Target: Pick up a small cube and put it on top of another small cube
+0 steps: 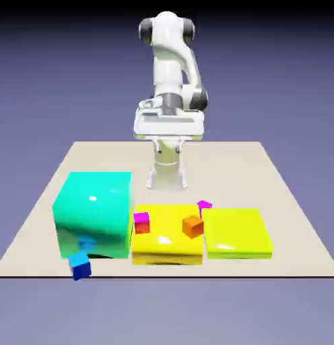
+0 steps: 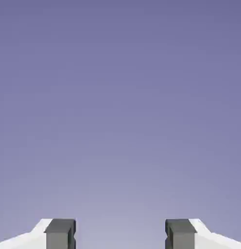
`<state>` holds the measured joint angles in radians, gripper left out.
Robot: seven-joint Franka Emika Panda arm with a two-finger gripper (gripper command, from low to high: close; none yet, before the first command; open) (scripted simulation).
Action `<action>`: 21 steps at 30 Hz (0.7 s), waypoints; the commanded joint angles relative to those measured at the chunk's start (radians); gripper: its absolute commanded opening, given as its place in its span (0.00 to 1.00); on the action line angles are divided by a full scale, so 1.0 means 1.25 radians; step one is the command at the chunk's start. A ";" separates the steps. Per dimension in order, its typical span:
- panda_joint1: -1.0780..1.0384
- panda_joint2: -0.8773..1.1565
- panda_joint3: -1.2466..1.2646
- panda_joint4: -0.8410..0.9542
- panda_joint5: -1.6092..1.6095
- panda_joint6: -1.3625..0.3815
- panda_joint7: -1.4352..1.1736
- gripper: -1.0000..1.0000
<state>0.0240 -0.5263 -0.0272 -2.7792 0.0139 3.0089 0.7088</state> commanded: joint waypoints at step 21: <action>0.168 0.609 -0.378 0.429 0.193 -0.391 -0.449 0.50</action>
<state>0.2338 0.2348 -0.5001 -2.2434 0.2554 2.5199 0.1475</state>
